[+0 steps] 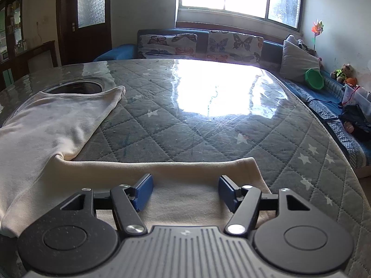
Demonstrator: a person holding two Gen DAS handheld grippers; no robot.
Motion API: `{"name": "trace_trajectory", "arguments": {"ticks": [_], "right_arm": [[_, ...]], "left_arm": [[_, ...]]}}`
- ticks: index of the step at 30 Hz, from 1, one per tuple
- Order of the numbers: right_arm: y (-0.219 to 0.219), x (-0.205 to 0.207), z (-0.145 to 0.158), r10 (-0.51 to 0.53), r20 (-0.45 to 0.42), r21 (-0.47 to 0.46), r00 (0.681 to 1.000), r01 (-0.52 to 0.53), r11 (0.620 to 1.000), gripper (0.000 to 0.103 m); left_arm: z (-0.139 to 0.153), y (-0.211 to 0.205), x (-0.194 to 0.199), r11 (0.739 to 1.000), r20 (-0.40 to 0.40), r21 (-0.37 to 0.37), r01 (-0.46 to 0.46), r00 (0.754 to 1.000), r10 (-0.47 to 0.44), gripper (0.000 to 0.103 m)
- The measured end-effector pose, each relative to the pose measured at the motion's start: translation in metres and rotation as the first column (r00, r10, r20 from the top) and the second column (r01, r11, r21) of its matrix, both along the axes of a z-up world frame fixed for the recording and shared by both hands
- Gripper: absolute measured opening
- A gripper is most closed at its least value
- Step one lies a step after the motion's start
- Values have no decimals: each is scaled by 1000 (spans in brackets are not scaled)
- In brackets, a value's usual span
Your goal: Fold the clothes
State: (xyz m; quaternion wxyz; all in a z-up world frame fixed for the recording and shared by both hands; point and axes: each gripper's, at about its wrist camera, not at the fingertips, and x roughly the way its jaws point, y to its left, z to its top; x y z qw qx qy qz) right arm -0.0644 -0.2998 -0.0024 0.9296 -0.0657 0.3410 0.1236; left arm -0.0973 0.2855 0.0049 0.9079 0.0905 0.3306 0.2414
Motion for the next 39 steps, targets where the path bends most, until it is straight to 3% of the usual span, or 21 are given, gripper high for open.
{"name": "trace_trajectory", "arguments": {"ticks": [3,5,7,11,13,18,20,21,22,24,29,31,34,39], "right_arm": [[-1,0,-1,0,3,4,1000,0,1000,65],[-1,-1,-1,-1,5,7,1000,1,1000,65],[-2,-1,-1,-1,7,9,1000,1,1000,65],[-1,-1,0,4,8,6,1000,-4,1000,66],[-1,-3,0,9,11,2,1000,-9,1000,66],[0,-2,0,10,11,3,1000,-10,1000,67],[1,-2,0,12,12,-1,1000,-12,1000,68],[0,-2,0,12,12,-1,1000,-12,1000,68],[0,-3,0,11,11,-1,1000,-11,1000,69],[-1,-2,0,9,10,2,1000,-9,1000,71],[-1,-2,0,8,11,0,1000,-8,1000,71],[0,-2,1,11,10,-3,1000,-11,1000,71],[0,-2,0,13,9,-3,1000,-13,1000,71],[0,-4,0,16,11,2,1000,-16,1000,72]], "left_arm": [[12,3,-22,998,44,-54,-30,999,32,38],[16,4,-38,989,67,-137,-52,996,61,46],[16,4,-51,975,73,-209,-68,994,85,46],[10,5,-59,959,62,-258,-120,988,140,45],[10,0,-65,952,88,-291,-98,988,128,44],[4,-5,-49,965,69,-245,-96,991,116,42],[0,-3,-39,970,54,-215,-113,990,128,16],[-3,-2,-34,973,47,-198,-121,990,133,15],[-3,-3,-31,980,47,-157,-121,990,130,7],[-7,-6,-26,990,32,-71,-126,991,128,6],[-5,-8,-34,989,43,-65,-136,989,139,10],[6,-18,-47,988,75,-135,-73,994,84,10],[19,-52,-65,980,96,-178,94,992,-78,11],[26,-97,-79,915,110,-263,307,952,-287,11]]}}
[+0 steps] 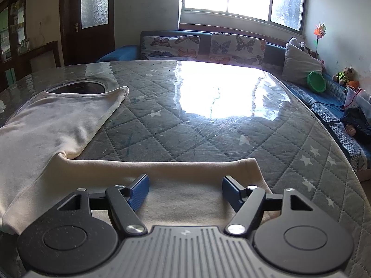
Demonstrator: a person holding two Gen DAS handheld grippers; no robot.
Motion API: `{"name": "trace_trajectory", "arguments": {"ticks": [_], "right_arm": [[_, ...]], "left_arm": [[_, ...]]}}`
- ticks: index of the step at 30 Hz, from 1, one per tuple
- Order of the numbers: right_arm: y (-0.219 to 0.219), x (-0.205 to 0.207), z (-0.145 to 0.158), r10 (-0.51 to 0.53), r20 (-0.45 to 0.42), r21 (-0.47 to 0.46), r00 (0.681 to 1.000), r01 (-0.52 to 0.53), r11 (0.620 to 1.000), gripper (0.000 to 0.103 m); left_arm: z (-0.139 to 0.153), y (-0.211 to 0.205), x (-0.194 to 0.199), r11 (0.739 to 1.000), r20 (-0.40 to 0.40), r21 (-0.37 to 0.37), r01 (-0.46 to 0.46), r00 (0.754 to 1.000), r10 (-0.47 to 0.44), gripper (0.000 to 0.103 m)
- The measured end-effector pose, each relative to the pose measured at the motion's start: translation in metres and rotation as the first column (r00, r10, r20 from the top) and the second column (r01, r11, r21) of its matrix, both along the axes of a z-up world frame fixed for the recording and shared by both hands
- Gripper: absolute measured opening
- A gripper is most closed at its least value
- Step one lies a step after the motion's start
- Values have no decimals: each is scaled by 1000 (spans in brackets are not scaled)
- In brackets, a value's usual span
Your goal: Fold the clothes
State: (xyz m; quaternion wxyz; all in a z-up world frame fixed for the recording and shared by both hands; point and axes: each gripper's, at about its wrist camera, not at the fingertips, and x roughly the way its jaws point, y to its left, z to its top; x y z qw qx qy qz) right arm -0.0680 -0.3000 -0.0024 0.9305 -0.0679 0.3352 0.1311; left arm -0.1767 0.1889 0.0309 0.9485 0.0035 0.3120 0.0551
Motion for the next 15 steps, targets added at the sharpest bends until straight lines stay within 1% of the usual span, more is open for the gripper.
{"name": "trace_trajectory", "arguments": {"ticks": [2,4,6,10,13,15], "right_arm": [[-1,-1,0,1,1,4,1000,-1,1000,72],[-2,-2,0,2,1,7,1000,-2,1000,72],[-2,-2,-1,4,3,10,1000,-4,1000,73],[0,-2,-1,11,7,15,1000,-11,1000,73],[0,-3,0,15,7,17,1000,-15,1000,73],[0,-3,0,16,7,17,1000,-16,1000,73]], "left_arm": [[3,-16,-11,995,14,14,95,995,-95,13],[5,-32,-22,982,26,29,188,982,-188,18],[2,-46,-21,971,11,57,232,973,-233,18],[-12,-61,-7,966,-32,58,251,968,-249,18],[-22,-61,-1,968,-107,14,250,963,-247,15],[-22,-60,-9,968,-117,2,250,962,-248,13]]}}
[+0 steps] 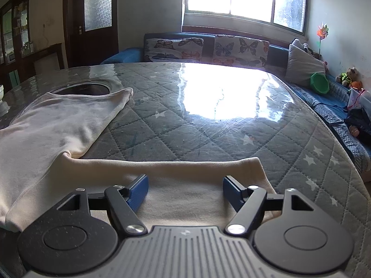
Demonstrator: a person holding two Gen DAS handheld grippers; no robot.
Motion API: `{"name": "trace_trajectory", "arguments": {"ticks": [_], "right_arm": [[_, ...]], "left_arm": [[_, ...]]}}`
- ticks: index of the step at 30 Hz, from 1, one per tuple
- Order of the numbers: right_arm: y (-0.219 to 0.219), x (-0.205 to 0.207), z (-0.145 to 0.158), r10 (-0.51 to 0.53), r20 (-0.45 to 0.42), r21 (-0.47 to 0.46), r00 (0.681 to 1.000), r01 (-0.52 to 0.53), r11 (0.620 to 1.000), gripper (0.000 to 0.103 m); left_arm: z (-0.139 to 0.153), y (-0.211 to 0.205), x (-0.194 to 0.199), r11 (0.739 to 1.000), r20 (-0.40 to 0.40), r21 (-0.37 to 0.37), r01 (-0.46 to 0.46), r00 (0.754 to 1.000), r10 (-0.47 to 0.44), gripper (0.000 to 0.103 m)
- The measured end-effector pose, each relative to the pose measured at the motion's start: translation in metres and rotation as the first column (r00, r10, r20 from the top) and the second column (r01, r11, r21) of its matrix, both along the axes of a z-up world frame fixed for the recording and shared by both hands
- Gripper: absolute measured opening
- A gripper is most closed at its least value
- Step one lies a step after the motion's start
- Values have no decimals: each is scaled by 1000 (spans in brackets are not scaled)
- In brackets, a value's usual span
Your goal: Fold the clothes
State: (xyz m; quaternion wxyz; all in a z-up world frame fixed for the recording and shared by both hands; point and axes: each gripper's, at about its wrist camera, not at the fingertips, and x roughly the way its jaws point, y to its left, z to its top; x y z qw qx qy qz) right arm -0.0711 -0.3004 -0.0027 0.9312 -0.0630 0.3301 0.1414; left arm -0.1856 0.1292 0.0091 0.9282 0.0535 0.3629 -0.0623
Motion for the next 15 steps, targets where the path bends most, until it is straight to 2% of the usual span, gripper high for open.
{"name": "trace_trajectory", "arguments": {"ticks": [5,10,13,15], "right_arm": [[1,1,0,3,0,1,1000,-3,1000,74],[1,1,-1,1,0,1,1000,-1,1000,75],[1,1,-1,-3,0,1,1000,3,1000,75],[1,0,0,-3,-1,2,1000,3,1000,75]], "left_arm": [[6,13,-5,998,-16,-47,-31,999,30,16],[19,42,16,983,53,-56,-175,983,178,18],[10,68,32,960,27,-43,-275,961,276,18],[3,81,30,950,17,-20,-311,950,311,21]]}}
